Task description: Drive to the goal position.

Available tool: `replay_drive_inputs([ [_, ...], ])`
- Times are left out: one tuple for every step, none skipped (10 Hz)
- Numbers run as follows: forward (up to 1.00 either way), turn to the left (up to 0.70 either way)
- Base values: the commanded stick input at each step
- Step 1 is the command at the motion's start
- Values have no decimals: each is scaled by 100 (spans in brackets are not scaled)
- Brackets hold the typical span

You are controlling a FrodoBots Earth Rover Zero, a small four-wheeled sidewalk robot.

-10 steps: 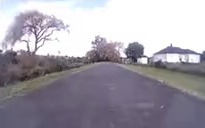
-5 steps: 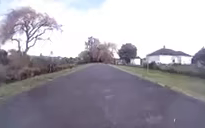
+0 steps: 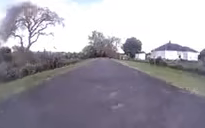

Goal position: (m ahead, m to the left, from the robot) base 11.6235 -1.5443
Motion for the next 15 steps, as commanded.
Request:
replay_drive_inputs([
  [85, 0],
  [85, 0],
  [85, 0],
  [85, 0],
  [85, 0],
  [85, 0],
  [85, 0],
  [85, 0],
  [85, 0],
  [85, 0],
  [85, 0],
  [85, 0],
  [85, 0],
  [85, 0],
  [85, 0],
])
